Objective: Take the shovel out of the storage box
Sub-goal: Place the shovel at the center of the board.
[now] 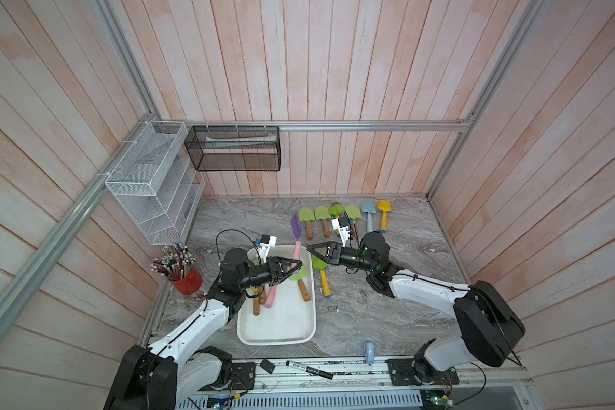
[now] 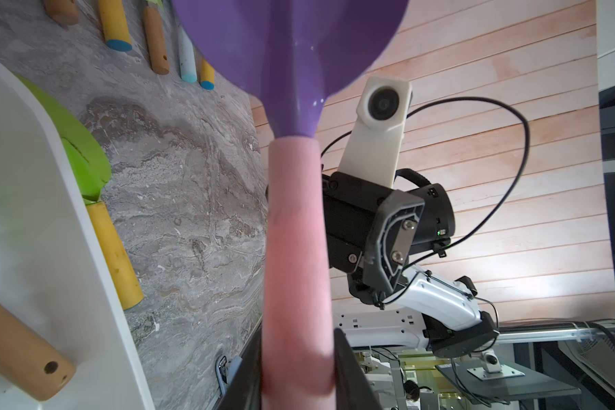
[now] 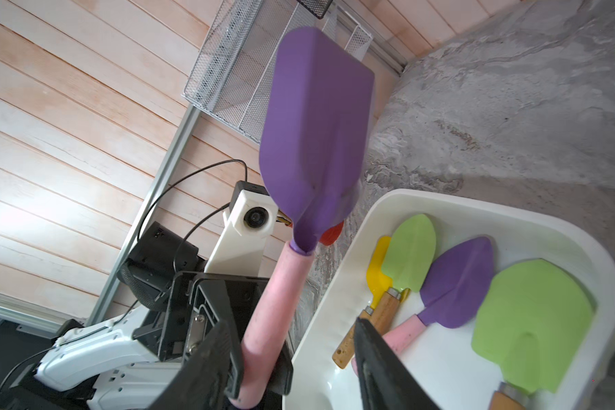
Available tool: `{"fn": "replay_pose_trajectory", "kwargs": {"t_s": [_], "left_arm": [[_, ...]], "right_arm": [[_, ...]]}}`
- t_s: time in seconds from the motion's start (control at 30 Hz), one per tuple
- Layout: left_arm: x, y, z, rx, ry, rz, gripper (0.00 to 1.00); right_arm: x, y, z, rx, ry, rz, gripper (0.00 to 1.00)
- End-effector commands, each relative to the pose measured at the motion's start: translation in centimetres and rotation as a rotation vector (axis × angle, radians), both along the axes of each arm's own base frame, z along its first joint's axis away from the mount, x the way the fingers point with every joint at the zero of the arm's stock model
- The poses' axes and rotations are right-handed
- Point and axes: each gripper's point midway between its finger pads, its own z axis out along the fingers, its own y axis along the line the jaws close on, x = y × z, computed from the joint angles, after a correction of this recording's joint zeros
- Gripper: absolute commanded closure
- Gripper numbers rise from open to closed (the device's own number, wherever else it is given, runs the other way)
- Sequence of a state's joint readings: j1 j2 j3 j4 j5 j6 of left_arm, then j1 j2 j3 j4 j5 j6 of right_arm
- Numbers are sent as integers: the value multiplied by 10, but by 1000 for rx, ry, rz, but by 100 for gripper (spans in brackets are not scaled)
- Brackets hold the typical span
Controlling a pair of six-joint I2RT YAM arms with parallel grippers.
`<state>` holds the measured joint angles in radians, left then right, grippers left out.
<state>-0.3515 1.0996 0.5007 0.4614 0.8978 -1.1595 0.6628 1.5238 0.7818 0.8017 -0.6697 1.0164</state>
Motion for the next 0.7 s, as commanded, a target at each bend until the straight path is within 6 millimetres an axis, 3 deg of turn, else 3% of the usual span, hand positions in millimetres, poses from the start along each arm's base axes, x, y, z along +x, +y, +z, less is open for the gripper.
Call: {"fn": "replay_pose_trajectory", "kwargs": {"t_s": [0.0, 0.27, 0.67], "left_arm": [[-5, -2, 21, -57, -81, -34, 88], [-6, -6, 22, -67, -89, -51, 88], [-8, -9, 19, -69, -89, -64, 88]], "right_arm": [[-2, 8, 33, 123, -39, 76, 43], [-2, 26, 36, 164, -26, 138, 50], [0, 35, 41, 239, 5, 184, 70]]}}
